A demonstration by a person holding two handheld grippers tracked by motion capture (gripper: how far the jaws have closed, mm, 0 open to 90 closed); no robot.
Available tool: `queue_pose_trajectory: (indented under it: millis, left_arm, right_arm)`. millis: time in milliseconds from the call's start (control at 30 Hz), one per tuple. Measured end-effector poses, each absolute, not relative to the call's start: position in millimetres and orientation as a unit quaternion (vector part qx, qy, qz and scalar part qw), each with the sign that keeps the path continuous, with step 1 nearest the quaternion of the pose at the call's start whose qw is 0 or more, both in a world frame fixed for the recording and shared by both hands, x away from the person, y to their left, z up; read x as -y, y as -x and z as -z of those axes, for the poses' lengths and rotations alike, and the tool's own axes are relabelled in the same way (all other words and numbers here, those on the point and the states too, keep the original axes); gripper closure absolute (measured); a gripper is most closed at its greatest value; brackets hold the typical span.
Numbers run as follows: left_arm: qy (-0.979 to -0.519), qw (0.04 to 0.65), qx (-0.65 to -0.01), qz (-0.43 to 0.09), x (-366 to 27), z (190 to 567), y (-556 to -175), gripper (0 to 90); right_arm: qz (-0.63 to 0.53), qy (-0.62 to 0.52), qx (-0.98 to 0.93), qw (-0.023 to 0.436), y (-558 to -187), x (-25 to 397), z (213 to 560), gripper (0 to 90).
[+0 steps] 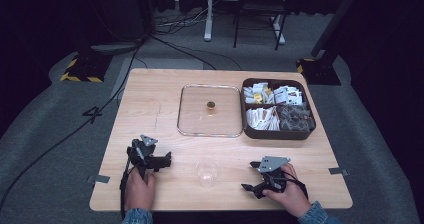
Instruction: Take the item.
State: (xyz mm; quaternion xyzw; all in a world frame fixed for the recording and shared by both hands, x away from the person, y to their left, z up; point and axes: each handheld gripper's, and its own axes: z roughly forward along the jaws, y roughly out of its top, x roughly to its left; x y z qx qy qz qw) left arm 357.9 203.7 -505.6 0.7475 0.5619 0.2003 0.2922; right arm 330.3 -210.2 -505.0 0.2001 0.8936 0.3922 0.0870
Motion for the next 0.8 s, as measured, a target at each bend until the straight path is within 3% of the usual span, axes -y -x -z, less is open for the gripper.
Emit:
queue_pose_trajectory:
  millis: [267,333,433,600,800]
  left_arm:
    - [-0.747,0.292,-0.563,-0.201,-203,505,-358,0.0]
    - [-0.747,0.291,-0.563,-0.202,-203,505,-358,0.0]
    - [-0.746,0.29,-0.565,-0.202,-203,505,-358,0.0]
    - [-0.745,0.29,-0.565,-0.203,-203,505,-358,0.0]
    - [-0.746,0.29,-0.565,-0.203,-203,505,-358,0.0]
  right_arm:
    - [-0.409,-0.212,-0.884,0.079,-332,216,495,20.7]
    - [-0.407,-0.232,-0.881,0.07,-333,221,484,26.8]
    - [-0.405,-0.254,-0.876,0.059,-335,225,474,29.2]
    - [-0.419,-0.26,-0.867,0.067,-339,230,461,29.0]
    - [-0.45,-0.255,-0.851,0.089,-346,236,448,21.0]
